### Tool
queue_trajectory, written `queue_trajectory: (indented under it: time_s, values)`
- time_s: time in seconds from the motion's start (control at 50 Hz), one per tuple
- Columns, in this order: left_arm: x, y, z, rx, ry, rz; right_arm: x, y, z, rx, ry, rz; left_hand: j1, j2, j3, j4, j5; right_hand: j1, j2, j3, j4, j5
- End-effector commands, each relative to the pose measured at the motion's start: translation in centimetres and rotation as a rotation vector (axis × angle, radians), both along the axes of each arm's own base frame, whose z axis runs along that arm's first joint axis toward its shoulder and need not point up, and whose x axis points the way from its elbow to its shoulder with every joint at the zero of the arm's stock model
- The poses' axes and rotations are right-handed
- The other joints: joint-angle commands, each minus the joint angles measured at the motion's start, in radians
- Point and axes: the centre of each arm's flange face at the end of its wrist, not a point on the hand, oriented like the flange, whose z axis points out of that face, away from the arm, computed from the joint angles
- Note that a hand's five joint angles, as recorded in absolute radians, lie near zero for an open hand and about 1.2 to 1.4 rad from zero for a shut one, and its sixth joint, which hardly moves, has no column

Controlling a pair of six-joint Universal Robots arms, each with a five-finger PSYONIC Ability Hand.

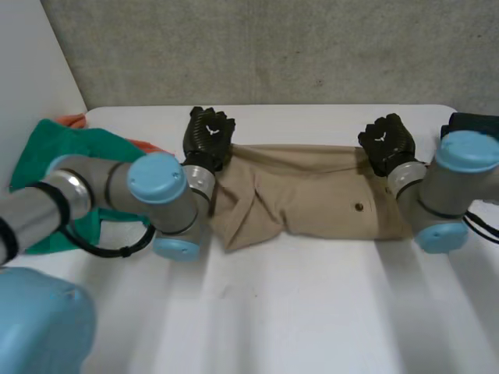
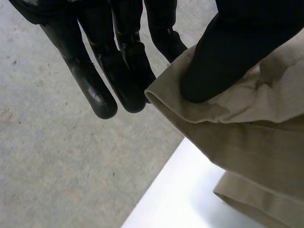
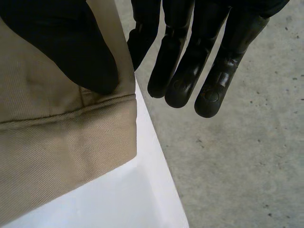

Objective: Fold the laundry.

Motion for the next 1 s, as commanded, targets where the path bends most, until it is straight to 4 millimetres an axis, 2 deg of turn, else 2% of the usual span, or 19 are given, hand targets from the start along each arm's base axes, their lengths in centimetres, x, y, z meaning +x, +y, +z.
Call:
queue_trajectory:
  time_s: [0.02, 0.04, 0.06, 0.08, 0.1, 0.16, 0.18, 0.26, 0.34, 0.44, 0.54, 0.64, 0.72, 0.74, 0.84, 0.9, 1.0]
  values:
    - [-0.8, -2.2, -2.2, -0.041, 0.012, -0.032, 0.7, -1.6, -2.1, -0.022, -0.013, -0.01, 0.265, 0.198, 0.204, 0.195, 0.216, 0.417, 0.222, 0.205, 0.205, 0.229]
    - [-0.6, -2.7, -1.9, -0.055, 0.018, -0.024, 0.7, -1.6, -2.1, -0.02, -0.022, -0.012, 0.242, 0.175, 0.181, 0.172, 0.193, 0.389, 0.194, 0.177, 0.177, 0.201]
    - [-0.5, -3.0, -1.8, -0.059, 0.02, -0.019, 0.7, -1.6, -2.2, -0.017, -0.032, -0.012, 0.233, 0.166, 0.172, 0.163, 0.184, 0.18, -0.016, -0.032, -0.033, -0.009]
    - [-0.3, -3.3, -1.6, -0.066, 0.026, -0.015, 0.8, -1.6, -2.2, -0.013, -0.047, -0.01, 0.201, 0.134, 0.14, 0.131, 0.152, -0.125, -0.32, -0.337, -0.337, -0.313]
    - [-0.3, -3.5, -1.2, -0.074, 0.034, -0.011, 0.7, -1.7, -1.9, -0.006, -0.082, -0.014, -0.029, -0.096, -0.09, -0.099, -0.078, -0.804, -1.0, -1.016, -1.017, -0.993]
    - [-0.2, -3.6, -0.7, -0.079, 0.043, -0.009, 0.7, -1.7, -1.3, 0.008, -0.148, -0.019, -0.871, -0.938, -0.932, -0.941, -0.92, -0.804, -1.0, -1.016, -1.017, -0.993]
    - [-0.1, -3.6, -0.1, -0.086, 0.051, -0.005, 0.7, -1.7, -0.2, 0.006, -0.199, -0.02, -0.94, -1.008, -1.001, -1.011, -0.99, -0.804, -1.0, -1.016, -1.017, -0.993]
    - [0.5, -2.6, 2.3, -0.073, 0.079, -0.015, 0.2, -1.1, 3.3, 0.024, -0.326, -0.026, -0.891, -0.958, -0.952, -0.962, -0.94, -0.804, -1.0, -1.016, -1.017, -0.993]
    - [1.4, -1.0, 3.7, -0.024, 0.114, -0.046, -0.2, 0.2, 5.0, 0.13, -0.381, -0.008, -0.877, -0.944, -0.938, -0.947, -0.926, -0.804, -1.0, -1.016, -1.017, -0.993]
    - [1.1, 0.9, 3.9, 0.024, 0.111, -0.163, 0.2, 1.7, 4.7, 0.277, -0.37, 0.065, -0.865, -0.932, -0.926, -0.935, -0.914, -0.804, -1.0, -1.016, -1.017, -0.993]
    - [0.6, 1.2, 2.2, 0.078, 0.068, -0.239, -0.2, 1.0, 3.4, 0.317, -0.363, 0.056, -0.862, -0.929, -0.923, -0.932, -0.911, -0.804, -1.0, -1.016, -1.017, -0.993]
    - [-0.2, -0.6, 0.2, 0.088, 0.057, -0.249, -0.3, -1.2, 1.3, 0.309, -0.362, 0.039, -0.815, -0.882, -0.876, -0.885, -0.864, -0.804, -1.0, -1.016, -1.017, -0.993]
    - [-0.1, -2.5, -1.6, 0.124, 0.037, -0.24, -0.1, -2.7, -0.1, 0.286, -0.358, 0.025, -0.809, -0.876, -0.87, -0.879, -0.858, -0.804, -1.0, -1.016, -1.017, -0.993]
    - [-0.3, -3.0, -2.6, 0.133, 0.031, -0.253, 0.0, -3.0, -0.1, 0.274, -0.359, 0.025, -0.812, -0.879, -0.873, -0.882, -0.861, -0.804, -1.0, -1.016, -1.017, -0.993]
    - [-0.4, -4.9, -4.1, 0.085, 0.017, -0.249, 0.7, -4.3, -1.0, 0.223, -0.343, 0.043, -0.812, -0.879, -0.873, -0.882, -0.861, -0.804, -1.0, -1.016, -1.017, -0.993]
    - [-0.2, -6.4, -4.3, 0.017, 0.005, -0.233, 1.0, -5.3, -0.8, 0.147, -0.339, 0.057, -0.809, -0.876, -0.87, -0.879, -0.858, -0.804, -1.0, -1.016, -1.017, -0.993]
    - [0.0, -8.0, -3.2, -0.109, 0.056, -0.207, 1.8, -6.8, -0.7, -0.013, -0.361, 0.088, -0.768, -0.835, -0.829, -0.838, -0.817, -0.804, -1.0, -1.016, -1.017, -0.993]
